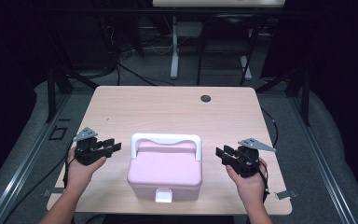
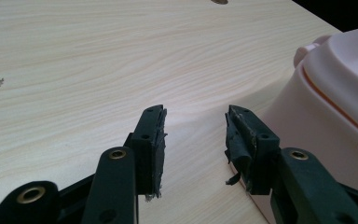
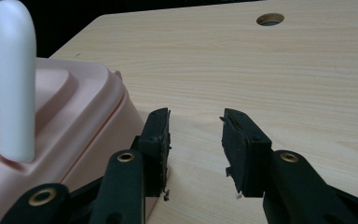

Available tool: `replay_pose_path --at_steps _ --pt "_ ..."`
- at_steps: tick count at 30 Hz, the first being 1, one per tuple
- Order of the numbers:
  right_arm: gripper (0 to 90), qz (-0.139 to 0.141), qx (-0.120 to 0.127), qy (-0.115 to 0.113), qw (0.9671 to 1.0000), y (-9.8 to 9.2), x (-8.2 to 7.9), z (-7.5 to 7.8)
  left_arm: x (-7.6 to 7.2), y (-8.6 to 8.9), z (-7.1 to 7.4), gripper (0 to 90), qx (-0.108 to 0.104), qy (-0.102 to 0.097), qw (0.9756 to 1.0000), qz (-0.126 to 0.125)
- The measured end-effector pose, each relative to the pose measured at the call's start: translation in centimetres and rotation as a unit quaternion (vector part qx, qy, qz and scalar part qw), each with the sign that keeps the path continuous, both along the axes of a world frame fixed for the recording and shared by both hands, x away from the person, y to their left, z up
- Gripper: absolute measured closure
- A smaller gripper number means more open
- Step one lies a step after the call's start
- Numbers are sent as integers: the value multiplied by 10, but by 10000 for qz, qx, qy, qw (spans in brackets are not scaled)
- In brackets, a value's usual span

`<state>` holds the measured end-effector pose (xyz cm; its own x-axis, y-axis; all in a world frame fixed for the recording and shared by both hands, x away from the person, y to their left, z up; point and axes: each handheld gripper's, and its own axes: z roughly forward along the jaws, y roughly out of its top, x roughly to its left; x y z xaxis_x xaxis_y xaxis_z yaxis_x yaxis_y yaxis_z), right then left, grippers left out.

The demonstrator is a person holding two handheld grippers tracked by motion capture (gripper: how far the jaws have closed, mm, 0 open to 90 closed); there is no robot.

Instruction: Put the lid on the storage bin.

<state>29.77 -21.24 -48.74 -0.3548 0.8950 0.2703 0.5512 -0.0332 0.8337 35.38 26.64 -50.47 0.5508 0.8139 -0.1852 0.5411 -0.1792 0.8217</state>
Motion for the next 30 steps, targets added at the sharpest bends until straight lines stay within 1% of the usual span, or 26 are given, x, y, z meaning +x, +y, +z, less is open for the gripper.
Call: replay_pose_path --at_steps 7,8,9,10,11,12,13,17,20,21,22,24,27,30 --pt "612 -116 18 12 9999 -4 -1 -7 -1 1 -5 566 33 -9 10000 36" --pt "609 -135 8 12 9999 -4 -1 -8 -1 2 -6 565 84 18 10000 24" --pt "607 -154 -8 -16 9999 -3 -2 -9 -2 2 -8 563 73 -3 10000 39" --pt "604 -167 -61 -48 9998 -3 -2 -11 -3 2 -9 559 67 10 10000 54" --pt "602 -195 -93 -75 9997 -3 -3 -12 -4 3 -10 556 111 35 9999 64" --pt "602 -211 -145 -84 9996 -3 -4 -13 -4 3 -12 556 88 21 9999 66" --pt "602 -237 -189 -113 9995 -3 -4 -16 -4 3 -13 556 121 25 9999 57" --pt "599 -254 -188 -40 9995 -2 -5 -23 -5 5 -18 553 165 25 9998 113" --pt "596 -278 -227 -38 9994 -2 -6 -26 -6 5 -22 549 214 38 9997 135" --pt "594 -294 -221 -71 9993 -2 -6 -27 -6 5 -23 549 220 32 9997 126" --pt "590 -305 -220 -70 9993 -3 -6 -28 -6 5 -24 546 248 80 9996 125" --pt "577 -330 -213 -101 9992 -3 -6 -30 -7 6 -27 541 240 77 9996 150" --pt "573 -353 -272 -110 9989 -3 -5 -34 -6 8 -30 534 277 130 9994 175" --pt "569 -369 -285 -94 9989 -3 -4 -36 -6 8 -32 530 271 129 9993 219"
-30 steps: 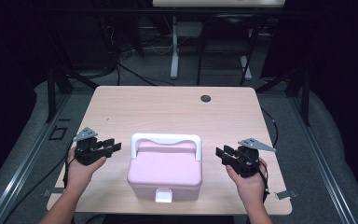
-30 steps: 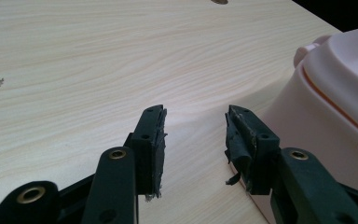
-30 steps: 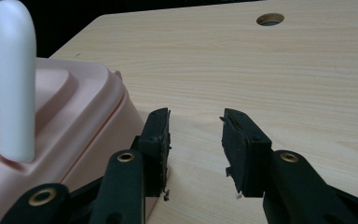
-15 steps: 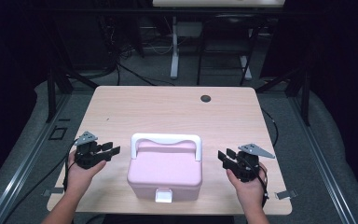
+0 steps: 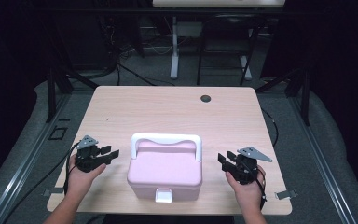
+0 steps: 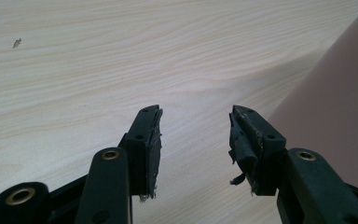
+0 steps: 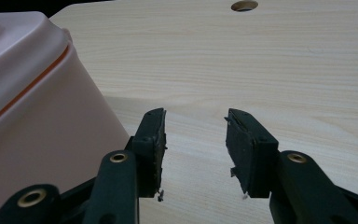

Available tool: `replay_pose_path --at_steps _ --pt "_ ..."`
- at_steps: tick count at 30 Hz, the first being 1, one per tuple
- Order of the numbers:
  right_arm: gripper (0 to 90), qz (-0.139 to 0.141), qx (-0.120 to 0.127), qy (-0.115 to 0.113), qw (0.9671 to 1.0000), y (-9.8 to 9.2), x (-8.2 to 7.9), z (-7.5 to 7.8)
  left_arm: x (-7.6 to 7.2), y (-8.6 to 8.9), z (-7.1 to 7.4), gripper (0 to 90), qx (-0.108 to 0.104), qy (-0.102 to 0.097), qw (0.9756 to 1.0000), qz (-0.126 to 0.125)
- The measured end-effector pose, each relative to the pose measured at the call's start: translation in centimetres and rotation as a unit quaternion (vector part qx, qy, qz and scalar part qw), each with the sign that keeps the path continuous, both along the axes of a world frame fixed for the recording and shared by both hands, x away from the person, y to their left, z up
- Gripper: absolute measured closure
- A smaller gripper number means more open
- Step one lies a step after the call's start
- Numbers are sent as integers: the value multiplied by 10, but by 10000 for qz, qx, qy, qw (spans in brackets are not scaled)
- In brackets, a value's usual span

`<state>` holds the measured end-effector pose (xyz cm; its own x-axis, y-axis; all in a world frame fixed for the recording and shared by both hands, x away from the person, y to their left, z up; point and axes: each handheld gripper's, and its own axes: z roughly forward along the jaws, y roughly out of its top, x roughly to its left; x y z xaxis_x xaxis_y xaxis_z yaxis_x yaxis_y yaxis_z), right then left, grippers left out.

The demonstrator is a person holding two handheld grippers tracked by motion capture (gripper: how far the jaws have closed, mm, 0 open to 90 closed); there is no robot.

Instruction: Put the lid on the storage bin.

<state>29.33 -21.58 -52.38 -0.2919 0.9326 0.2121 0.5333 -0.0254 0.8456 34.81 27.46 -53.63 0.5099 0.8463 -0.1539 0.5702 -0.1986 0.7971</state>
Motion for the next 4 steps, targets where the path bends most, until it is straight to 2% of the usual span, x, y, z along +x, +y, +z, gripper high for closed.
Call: replay_pose_path --at_steps 4 --pt "553 -36 -38 -9 10000 -1 1 -4 1 0 -2 515 -32 -15 10000 29"
